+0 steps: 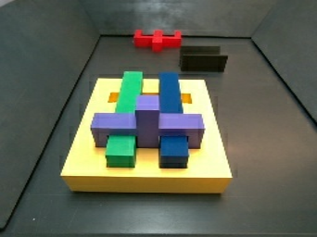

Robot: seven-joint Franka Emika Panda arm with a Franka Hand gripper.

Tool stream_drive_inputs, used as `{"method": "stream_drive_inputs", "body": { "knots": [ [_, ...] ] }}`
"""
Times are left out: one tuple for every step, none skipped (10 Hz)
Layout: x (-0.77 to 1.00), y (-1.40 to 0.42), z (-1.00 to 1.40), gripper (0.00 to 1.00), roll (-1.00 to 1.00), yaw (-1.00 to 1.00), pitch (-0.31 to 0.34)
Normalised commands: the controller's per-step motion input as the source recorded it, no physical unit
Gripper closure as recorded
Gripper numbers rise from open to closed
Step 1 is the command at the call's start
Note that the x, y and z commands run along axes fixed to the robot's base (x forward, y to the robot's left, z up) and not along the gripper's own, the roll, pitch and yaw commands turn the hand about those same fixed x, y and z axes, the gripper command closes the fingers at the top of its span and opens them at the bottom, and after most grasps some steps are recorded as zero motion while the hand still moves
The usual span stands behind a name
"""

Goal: Pick up the red object. Move up. Place the red object on the fixture. Regrasp the red object. Move to above the board. Insert the red object.
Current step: Pick up the red object.

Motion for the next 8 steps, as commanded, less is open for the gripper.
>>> {"method": "stream_drive_inputs", "body": {
  "knots": [
    [0.00, 0.00, -0.04, 0.00, 0.00, 0.00, 0.000],
    [0.02, 0.00, 0.00, 0.00, 0.00, 0.00, 0.000],
    [0.00, 0.00, -0.22, 0.00, -0.03, -0.09, -0.043],
    [0.17, 0.55, -0.68, 0.00, -0.23, -0.19, 0.000],
    [0.22, 0.67, -0.80, 0.00, -0.16, -0.15, 0.000],
    [0.15, 0.72, -0.89, 0.00, -0.12, -0.21, 0.000],
    [0.12, 0.71, -0.88, 0.00, -0.13, -0.21, 0.000],
    [0.07, 0.41, -0.91, 0.00, -0.11, -0.15, 0.000]
  ]
}}
